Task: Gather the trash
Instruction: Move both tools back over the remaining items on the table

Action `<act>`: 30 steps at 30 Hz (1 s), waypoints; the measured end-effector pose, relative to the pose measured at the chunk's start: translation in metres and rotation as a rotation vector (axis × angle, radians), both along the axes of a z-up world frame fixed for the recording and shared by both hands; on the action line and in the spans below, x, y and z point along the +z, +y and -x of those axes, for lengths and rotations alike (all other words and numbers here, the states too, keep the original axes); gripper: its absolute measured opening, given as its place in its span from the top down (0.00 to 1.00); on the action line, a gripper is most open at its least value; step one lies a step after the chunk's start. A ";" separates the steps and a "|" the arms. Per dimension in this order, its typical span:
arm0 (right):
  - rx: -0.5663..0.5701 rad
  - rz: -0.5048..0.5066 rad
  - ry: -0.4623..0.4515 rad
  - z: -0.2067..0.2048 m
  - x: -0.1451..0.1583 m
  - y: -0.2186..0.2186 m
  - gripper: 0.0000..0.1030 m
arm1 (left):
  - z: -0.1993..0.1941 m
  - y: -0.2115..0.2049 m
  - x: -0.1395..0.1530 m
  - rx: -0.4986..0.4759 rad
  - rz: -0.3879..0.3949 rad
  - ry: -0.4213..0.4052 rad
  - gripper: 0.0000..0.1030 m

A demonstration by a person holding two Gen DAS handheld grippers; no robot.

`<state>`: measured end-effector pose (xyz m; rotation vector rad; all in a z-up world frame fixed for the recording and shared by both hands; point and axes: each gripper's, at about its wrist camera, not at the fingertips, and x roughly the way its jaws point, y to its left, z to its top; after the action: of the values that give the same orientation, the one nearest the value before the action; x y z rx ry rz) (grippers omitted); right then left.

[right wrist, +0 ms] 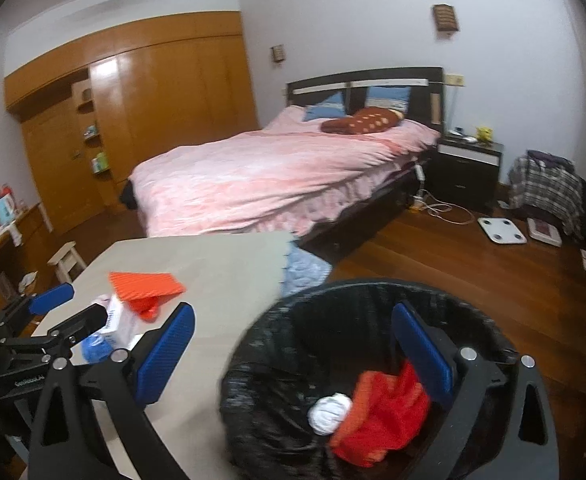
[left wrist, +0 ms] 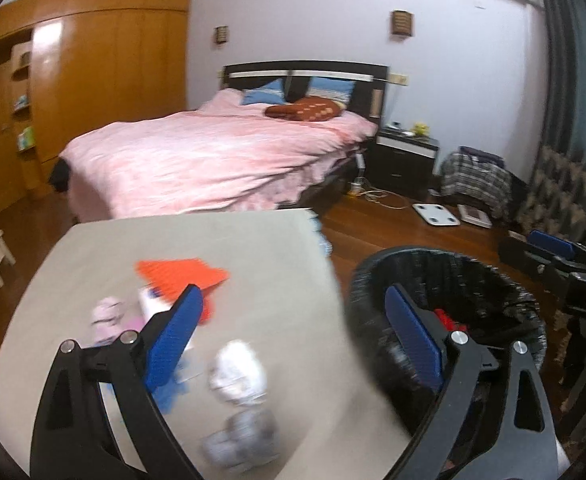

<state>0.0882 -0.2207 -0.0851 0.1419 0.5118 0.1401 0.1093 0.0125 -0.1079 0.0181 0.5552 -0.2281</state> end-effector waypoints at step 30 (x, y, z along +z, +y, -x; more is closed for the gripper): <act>0.295 0.030 0.094 -0.046 -0.061 0.149 0.12 | 0.011 0.137 -0.054 0.313 -0.048 0.104 0.13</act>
<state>0.1344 -0.0720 -0.1462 0.0424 0.6266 0.4151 0.0984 0.1495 -0.1624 -0.0339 0.6585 0.0898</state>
